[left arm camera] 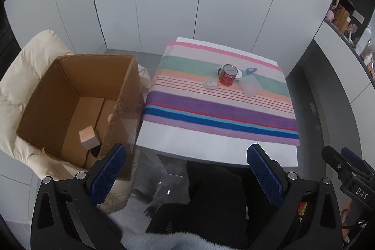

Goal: Organize objects
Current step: 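Withdraw both open tools from the box back toward the striped cloth, then grasp the white labeled oval container with the left tool while the right tool grasps the frosted square lid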

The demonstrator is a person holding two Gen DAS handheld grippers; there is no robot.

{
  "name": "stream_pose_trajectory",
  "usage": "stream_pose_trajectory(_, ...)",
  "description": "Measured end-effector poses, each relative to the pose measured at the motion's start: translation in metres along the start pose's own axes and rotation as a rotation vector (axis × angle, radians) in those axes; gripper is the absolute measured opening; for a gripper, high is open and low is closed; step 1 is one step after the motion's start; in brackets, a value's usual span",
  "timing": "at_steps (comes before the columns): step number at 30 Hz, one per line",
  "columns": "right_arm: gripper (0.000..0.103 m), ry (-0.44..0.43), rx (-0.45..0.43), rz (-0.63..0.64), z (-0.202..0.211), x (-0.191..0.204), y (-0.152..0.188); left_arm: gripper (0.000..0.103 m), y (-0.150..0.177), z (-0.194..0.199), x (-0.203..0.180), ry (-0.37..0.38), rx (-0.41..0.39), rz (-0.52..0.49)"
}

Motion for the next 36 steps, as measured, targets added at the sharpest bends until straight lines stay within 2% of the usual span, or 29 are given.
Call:
stream_pose_trajectory(6, 0.103, 0.012, 0.022, 0.001, -0.032, -0.012, -0.013, 0.103, -0.017, -0.033, -0.017, -0.015, 0.012, -0.031)
stream_pose_trajectory(16, 0.103, 0.057, 0.039, 0.018, -0.097, -0.039, -0.044, 0.103, -0.051, -0.099, -0.039, -0.017, 0.010, -0.022)
stream_pose_trajectory(21, 0.103, 0.049, 0.038, 0.047, -0.139, -0.048, -0.063, 0.103, -0.071, -0.146, -0.048, -0.026, 0.006, -0.029)
stream_pose_trajectory(24, 0.103, 0.033, 0.048, 0.048, -0.171, -0.053, -0.074, 0.103, -0.081, -0.181, -0.049, -0.059, -0.005, -0.035)
stream_pose_trajectory(26, 0.103, 0.017, 0.060, 0.044, -0.194, -0.056, -0.081, 0.103, -0.085, -0.207, -0.050, -0.079, 0.017, -0.044)
stream_pose_trajectory(30, 0.103, 0.021, 0.038, 0.089, -0.240, -0.059, -0.095, 0.102, -0.091, -0.255, -0.055, -0.039, 0.060, -0.030)
stream_pose_trajectory(32, 0.103, 0.030, 0.032, 0.122, -0.265, -0.060, -0.101, 0.102, -0.091, -0.282, -0.059, 0.007, 0.128, 0.022)
stream_pose_trajectory(34, 0.103, 0.020, 0.024, 0.147, -0.292, -0.061, -0.107, 0.102, -0.092, -0.299, -0.063, 0.053, 0.149, 0.073)
stream_pose_trajectory(36, 0.103, -0.001, 0.028, 0.159, -0.315, -0.062, -0.113, 0.102, -0.095, -0.320, -0.066, 0.058, 0.162, 0.114)
Point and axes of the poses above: each gripper's, at about its wrist camera, not at the fingertips, and z roughly against the way its jaws point, x to its left, y to its underside, the point moved 6 cm from there along -z, roughly the way its jaws point, and after that the axes turned 2 degrees about z, right-handed, at the moved point
